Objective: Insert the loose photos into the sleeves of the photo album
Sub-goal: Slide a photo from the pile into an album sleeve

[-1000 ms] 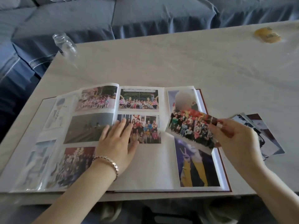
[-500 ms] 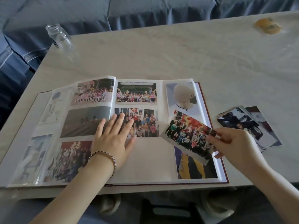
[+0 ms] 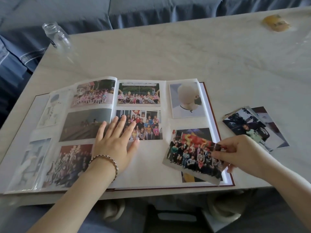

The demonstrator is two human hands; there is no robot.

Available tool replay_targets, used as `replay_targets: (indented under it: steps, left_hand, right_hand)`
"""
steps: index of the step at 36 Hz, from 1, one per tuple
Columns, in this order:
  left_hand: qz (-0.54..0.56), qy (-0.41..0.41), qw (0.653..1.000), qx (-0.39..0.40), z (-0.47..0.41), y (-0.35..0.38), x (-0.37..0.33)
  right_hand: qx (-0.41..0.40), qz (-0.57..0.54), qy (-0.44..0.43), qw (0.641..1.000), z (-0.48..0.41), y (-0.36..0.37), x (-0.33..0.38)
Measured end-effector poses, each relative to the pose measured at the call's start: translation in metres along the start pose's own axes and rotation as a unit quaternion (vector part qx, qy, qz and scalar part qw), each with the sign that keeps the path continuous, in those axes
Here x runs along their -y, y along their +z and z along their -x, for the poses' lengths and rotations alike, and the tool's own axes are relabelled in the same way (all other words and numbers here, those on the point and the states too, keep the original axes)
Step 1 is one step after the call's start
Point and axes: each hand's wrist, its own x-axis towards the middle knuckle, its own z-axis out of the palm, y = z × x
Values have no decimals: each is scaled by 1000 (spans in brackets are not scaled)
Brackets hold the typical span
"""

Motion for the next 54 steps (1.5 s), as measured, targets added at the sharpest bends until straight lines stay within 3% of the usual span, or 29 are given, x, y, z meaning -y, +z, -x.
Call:
replay_targets:
  steps: [16,24,29,36,44,54]
  left_hand:
    - [3,-3,1000,9,0,0,0]
    - [72,7,997,-10,-1,-6,1]
    - [113,68,991,-7,-7,-9,23]
    - [85,116,986,-80,-9,8,40]
    - [96,120,980,-124,-11,15,38]
    - [88,114,980,-134,-12,16,38]
  right_hand:
    - [163,38,53,984,-13,-4,12]
    - [136,36,11,990,-26,19,26]
    - [124,7,-20,992,-32,47,38]
    - [185,-122,79,972,-41,59,49]
    - [76,-152,109,979,-31,44,47]
    - [95,-169,113,974,-27,54,54]
